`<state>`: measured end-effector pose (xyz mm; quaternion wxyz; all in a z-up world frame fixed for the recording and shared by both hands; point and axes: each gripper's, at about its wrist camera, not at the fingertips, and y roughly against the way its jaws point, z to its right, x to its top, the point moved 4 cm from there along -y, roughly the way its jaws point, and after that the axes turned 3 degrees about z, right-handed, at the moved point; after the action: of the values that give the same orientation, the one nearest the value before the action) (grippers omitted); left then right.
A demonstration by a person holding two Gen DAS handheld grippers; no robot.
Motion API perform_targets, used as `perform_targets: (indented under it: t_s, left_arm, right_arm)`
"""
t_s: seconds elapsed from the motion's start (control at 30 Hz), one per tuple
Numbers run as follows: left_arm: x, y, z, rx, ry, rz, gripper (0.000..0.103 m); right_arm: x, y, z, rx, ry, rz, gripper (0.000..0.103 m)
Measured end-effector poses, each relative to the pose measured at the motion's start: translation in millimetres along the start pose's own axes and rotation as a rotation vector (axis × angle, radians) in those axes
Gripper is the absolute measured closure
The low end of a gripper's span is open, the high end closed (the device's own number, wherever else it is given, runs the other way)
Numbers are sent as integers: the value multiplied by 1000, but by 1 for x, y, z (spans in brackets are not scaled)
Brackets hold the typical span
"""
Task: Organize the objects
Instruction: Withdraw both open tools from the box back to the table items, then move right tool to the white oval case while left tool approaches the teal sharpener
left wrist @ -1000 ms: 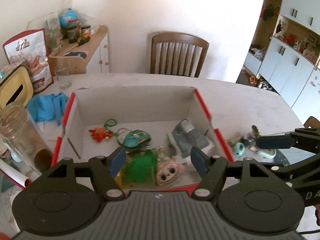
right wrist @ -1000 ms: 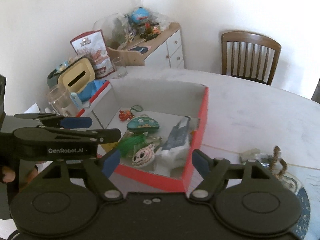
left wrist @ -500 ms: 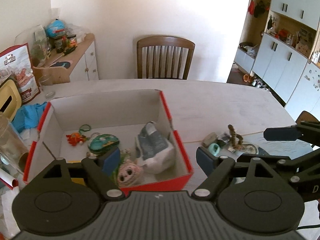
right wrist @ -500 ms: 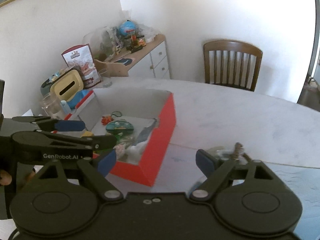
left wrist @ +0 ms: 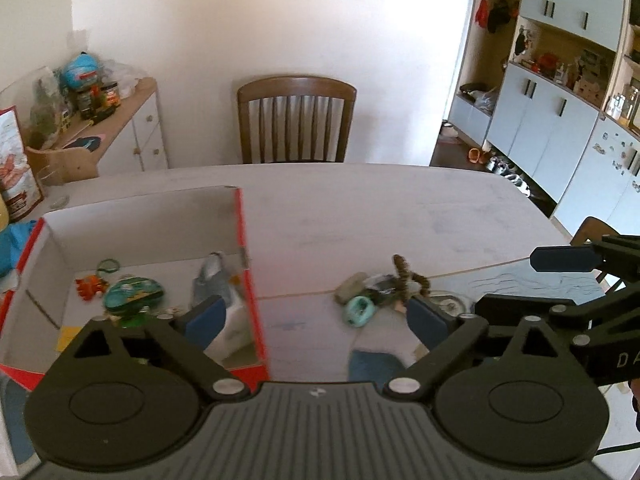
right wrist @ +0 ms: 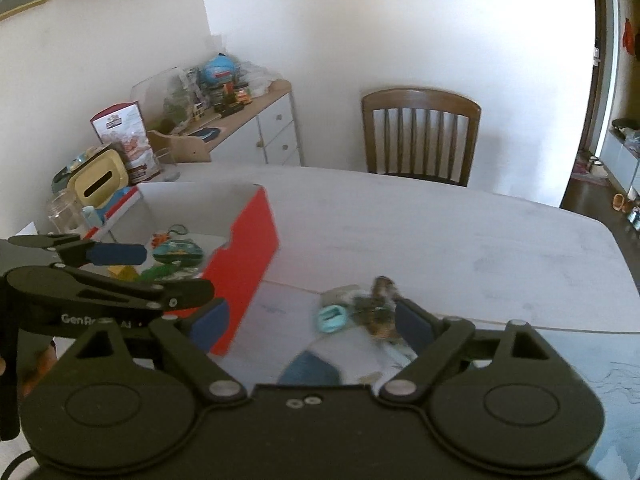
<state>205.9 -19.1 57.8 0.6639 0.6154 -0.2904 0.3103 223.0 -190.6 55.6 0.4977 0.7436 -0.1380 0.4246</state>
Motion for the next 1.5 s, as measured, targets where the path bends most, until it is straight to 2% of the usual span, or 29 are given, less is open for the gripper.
perform_targets:
  t_s: [0.1, 0.2, 0.5, 0.67, 0.8, 1.03, 1.4, 1.5]
  left_arm:
    - [0, -7, 17, -9, -5, 5, 0]
    - [-4, -18, 28, 8, 3, 1, 0]
    - [-30, -59, 53, 13, -11, -67, 0]
    - [-40, -81, 61, 23, -28, -90, 0]
    - [-41, -97, 63, 29, -25, -84, 0]
    - [-46, -128, 61, 42, -1, -111, 0]
    - [-51, -157, 52, 44, 18, -126, 1]
    - [-51, -161, 50, 39, 26, -131, 7]
  right_arm:
    - [-4, 3, 17, 0, 5, -3, 13]
    - [-8, 6, 36, -15, -8, 3, 13]
    - [-35, -6, 81, -94, 40, -24, 12]
    - [-47, -21, 104, -54, -1, -82, 12]
    - [-51, -31, 108, -36, 59, -82, 12]
    - [-62, -59, 116, -15, 142, -141, 13]
    - [-68, -103, 119, 52, 168, -199, 14]
    - [-69, -112, 119, 66, 169, -204, 15]
